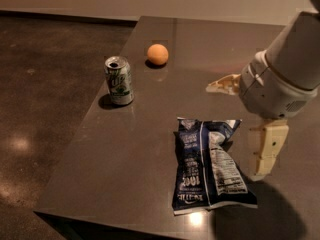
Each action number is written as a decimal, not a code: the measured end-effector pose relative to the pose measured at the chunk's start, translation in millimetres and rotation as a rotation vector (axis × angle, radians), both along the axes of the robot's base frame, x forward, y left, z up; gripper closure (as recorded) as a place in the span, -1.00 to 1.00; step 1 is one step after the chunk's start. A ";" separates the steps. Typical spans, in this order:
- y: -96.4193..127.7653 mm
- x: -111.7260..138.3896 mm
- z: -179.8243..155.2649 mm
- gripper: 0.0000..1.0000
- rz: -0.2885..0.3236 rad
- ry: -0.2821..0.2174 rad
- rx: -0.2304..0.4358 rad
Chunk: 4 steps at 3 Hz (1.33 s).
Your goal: Pick blue chip bag
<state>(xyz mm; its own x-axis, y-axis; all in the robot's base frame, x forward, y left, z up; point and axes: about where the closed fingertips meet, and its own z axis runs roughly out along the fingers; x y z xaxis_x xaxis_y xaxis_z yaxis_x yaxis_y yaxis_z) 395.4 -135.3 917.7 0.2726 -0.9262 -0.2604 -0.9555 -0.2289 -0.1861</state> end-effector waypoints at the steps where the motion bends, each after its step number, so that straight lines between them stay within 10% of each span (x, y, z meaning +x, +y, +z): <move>1: 26.1 -7.9 -13.0 -1.00 0.102 0.019 0.012; 3: 47.3 -13.2 -43.5 -1.00 0.203 0.076 -0.024; 4: 42.4 -9.9 -44.3 -0.65 0.209 0.089 -0.035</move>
Offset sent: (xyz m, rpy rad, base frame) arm -0.0164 0.0573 -0.0572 -0.0252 0.1061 0.2423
